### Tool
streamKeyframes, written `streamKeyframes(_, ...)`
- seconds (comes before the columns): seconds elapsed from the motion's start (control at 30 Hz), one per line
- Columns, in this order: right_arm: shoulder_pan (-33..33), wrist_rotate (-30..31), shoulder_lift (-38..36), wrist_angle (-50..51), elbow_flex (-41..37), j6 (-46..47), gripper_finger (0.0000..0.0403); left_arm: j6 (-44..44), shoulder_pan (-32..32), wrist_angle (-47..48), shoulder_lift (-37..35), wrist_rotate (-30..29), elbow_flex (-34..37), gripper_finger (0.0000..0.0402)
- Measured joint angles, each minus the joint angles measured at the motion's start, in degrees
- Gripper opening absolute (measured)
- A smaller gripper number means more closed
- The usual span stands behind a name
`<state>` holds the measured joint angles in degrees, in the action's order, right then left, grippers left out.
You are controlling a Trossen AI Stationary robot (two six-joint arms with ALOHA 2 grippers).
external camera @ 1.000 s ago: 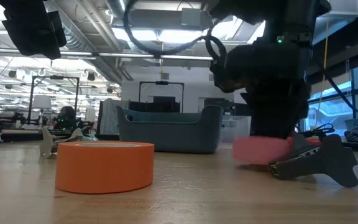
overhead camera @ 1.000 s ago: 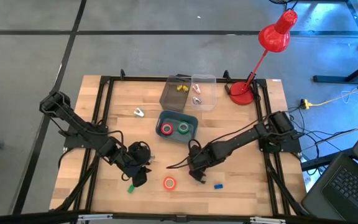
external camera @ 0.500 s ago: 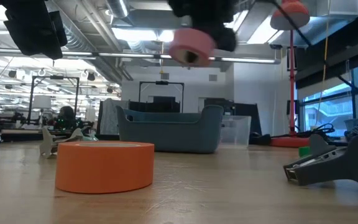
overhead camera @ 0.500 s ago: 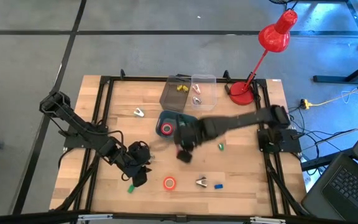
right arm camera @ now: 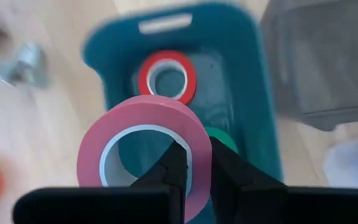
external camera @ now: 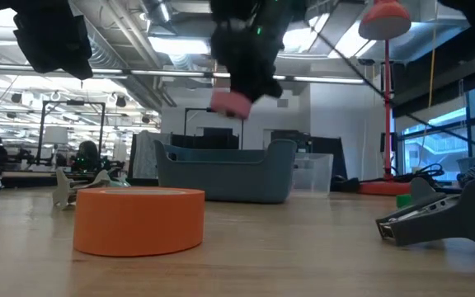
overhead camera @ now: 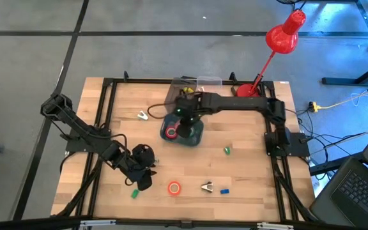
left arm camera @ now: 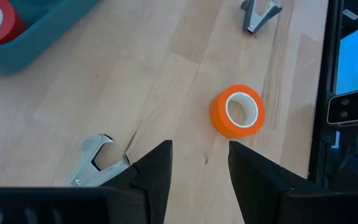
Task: Pick and place Stapler, Stapler remover, tape
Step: Put the pink tape into the blue bin
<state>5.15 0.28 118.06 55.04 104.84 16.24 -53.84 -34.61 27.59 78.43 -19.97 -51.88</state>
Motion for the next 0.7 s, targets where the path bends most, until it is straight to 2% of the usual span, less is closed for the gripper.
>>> streamKeyframes(0.33, 0.3, -0.1, 9.1, 0.8, 0.0, -4.9, 0.0037, -0.9, 0.0, 0.0, 0.0, 0.3, 0.0, 0.0148)
streamKeyframes(0.7, 0.0, -0.3, 11.0, 2.7, 0.1, -4.0, 0.0045, -0.5, 0.0, 0.0, 0.0, 0.4, 0.0, 0.0148)
